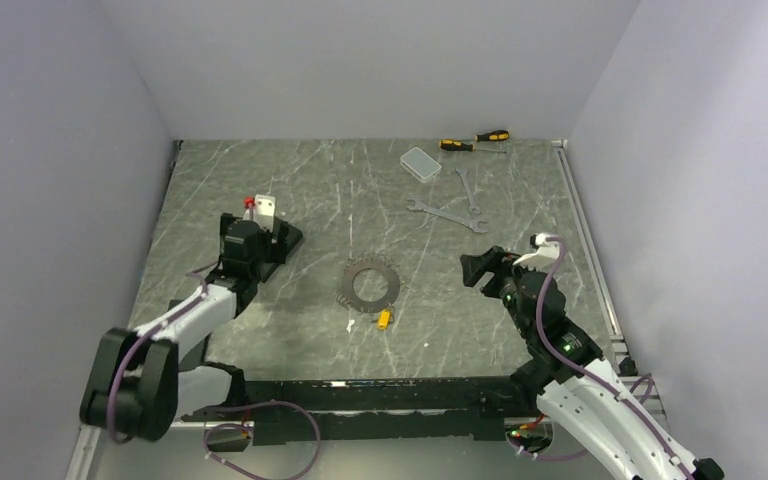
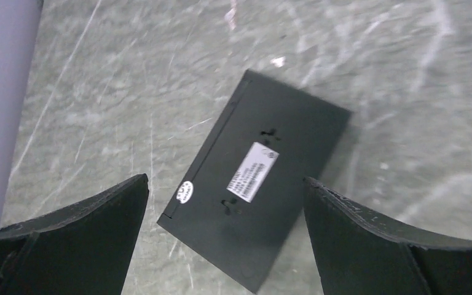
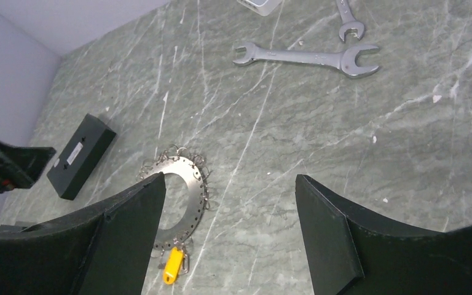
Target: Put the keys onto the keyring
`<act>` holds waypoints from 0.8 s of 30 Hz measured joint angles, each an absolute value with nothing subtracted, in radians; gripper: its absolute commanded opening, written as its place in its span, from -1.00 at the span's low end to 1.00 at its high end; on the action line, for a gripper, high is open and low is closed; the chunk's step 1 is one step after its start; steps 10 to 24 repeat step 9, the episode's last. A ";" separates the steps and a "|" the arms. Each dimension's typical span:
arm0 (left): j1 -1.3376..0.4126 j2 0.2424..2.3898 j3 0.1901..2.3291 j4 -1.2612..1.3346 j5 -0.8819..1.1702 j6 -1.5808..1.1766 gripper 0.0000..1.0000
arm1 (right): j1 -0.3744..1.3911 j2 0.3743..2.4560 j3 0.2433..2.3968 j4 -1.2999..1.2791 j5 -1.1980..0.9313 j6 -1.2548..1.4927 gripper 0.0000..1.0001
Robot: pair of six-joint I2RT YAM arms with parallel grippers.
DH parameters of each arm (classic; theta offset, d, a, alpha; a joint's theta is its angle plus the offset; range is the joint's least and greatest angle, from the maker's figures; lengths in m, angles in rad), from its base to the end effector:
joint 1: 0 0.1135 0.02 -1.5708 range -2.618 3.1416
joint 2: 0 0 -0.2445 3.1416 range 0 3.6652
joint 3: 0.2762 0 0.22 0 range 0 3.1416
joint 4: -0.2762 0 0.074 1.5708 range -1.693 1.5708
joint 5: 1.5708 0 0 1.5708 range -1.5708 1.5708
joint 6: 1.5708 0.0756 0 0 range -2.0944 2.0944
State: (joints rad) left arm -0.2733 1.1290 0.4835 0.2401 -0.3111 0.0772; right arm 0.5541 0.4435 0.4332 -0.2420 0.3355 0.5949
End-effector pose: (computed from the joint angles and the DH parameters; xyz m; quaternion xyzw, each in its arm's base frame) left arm 0.2516 -0.0465 0.1975 0.0599 0.8271 0.0755 0.5537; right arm 0.1425 0.0589 0.2399 0.1182 0.7771 0.2174 0.5787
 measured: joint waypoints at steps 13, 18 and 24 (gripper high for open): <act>-0.172 1.338 0.472 0.421 -0.285 0.106 0.99 | 0.554 0.394 0.421 -0.210 0.339 0.611 0.86; -0.172 1.338 0.472 0.421 -0.285 0.106 0.99 | 0.554 0.394 0.421 -0.210 0.339 0.611 0.86; -0.172 1.338 0.472 0.421 -0.285 0.106 0.99 | 0.554 0.394 0.421 -0.210 0.339 0.611 0.86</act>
